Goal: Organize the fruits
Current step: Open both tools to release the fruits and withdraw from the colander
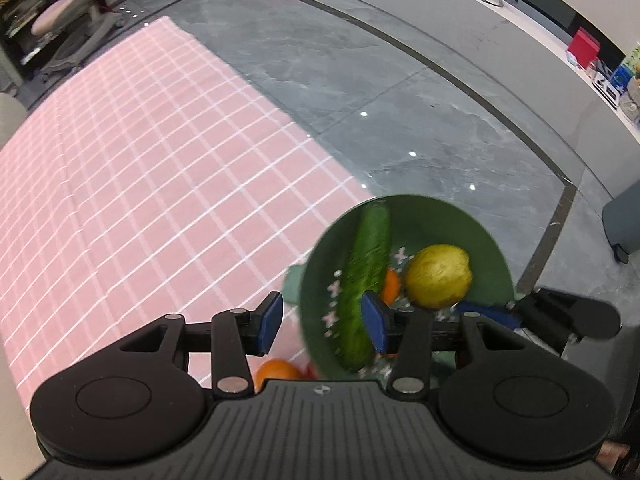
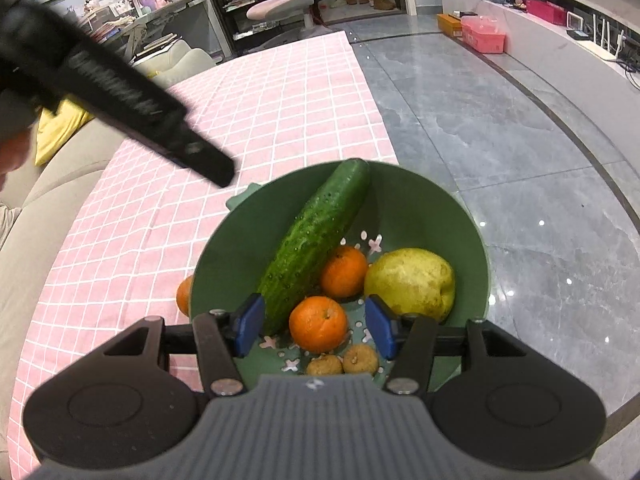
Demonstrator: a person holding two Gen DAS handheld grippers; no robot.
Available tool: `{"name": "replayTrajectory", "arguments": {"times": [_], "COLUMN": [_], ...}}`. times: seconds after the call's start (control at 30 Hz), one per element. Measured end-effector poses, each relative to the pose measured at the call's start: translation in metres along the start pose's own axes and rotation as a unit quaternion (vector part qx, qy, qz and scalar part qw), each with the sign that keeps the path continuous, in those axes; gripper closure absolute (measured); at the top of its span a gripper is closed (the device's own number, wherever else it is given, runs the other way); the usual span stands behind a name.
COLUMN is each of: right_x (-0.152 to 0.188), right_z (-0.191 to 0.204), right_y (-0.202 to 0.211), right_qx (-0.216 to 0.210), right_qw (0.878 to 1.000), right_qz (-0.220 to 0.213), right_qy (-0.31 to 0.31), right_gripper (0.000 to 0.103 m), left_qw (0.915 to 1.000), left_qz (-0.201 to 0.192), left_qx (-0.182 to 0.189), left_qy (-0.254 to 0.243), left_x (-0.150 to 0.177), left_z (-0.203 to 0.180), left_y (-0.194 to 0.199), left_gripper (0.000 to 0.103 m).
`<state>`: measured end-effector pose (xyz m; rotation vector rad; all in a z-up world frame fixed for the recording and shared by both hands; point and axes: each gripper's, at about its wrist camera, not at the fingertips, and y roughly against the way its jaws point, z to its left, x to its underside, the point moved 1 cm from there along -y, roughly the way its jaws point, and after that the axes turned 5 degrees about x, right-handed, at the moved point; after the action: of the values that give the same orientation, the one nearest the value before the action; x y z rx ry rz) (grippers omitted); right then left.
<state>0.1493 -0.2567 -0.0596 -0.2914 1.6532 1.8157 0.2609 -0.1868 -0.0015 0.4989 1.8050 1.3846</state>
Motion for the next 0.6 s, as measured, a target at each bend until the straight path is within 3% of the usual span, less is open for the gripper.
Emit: {"name": "replayTrajectory", "arguments": {"times": [0.3, 0.47, 0.6], "right_x": [-0.002, -0.001, -0.001], "right_z": [0.014, 0.024, 0.032], "right_y": [0.015, 0.027, 0.034], "right_qx": [-0.006, -0.013, -0.023], "right_qw": [1.0, 0.998, 0.998], "right_qz": [-0.024, -0.036, -0.043], "right_qy": [0.018, 0.04, 0.05], "right_gripper": [0.05, 0.05, 0.05], "left_qw": [0.9992, 0.9962, 0.9907], "left_qz": [-0.015, -0.047, -0.073], "left_qx": [-0.016, -0.019, -0.024], "left_qy": [0.033, 0.071, 0.112], "left_x": [0.033, 0.059, 0.09], "left_z": [0.027, 0.039, 0.051], "left_y": [0.029, 0.046, 0.057], "left_gripper": [0.049, 0.037, 0.037]}}
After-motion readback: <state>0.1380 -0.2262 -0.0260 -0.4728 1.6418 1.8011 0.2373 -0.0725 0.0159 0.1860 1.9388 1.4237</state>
